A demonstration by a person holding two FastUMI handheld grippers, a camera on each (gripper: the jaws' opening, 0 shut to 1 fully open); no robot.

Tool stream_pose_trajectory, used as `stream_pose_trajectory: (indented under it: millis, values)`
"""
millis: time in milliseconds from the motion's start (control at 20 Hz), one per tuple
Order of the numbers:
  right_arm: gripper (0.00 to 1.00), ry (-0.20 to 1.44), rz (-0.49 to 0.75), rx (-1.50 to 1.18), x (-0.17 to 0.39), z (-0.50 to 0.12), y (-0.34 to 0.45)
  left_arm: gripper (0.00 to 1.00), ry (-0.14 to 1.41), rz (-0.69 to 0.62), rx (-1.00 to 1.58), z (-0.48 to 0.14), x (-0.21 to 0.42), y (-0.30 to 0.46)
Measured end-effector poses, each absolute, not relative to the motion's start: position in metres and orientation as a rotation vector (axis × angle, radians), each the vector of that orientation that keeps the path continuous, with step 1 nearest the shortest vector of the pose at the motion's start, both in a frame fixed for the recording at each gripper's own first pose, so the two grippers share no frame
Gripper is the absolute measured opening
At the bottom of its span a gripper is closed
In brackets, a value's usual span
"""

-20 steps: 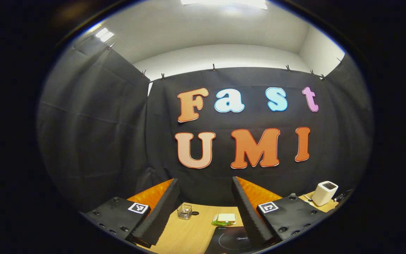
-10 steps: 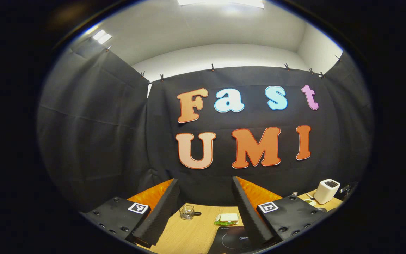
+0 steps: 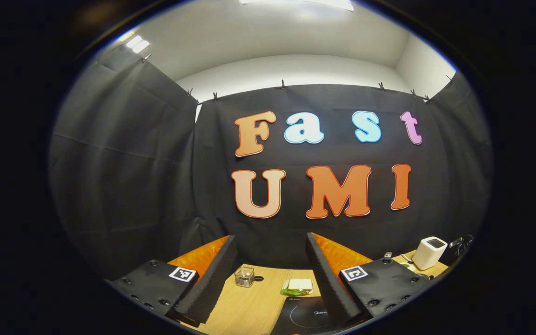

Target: First push the handle of the pot to place it horizontally, then grasp the pot with both hands and set it on the induction cooktop.

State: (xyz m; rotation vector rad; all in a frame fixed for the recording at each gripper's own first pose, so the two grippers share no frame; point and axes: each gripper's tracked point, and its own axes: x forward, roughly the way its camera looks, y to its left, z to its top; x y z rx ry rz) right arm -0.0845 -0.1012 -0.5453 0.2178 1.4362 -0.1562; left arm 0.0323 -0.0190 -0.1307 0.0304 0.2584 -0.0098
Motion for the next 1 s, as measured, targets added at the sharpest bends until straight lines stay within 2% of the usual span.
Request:
stream_pose_trajectory:
  millis: [600, 1000]
  values:
    - [0.0, 1.413, -0.199, 0.237, -0.045, -0.56, -0.115, 0.98, 0.295, -0.028, 0.038, -0.145, 0.03, -0.025]
    - [0.0, 1.389, -0.222, 0.242, -0.025, -0.562, -0.12, 0.98, 0.421, -0.102, 0.033, -0.202, 0.025, -0.058]
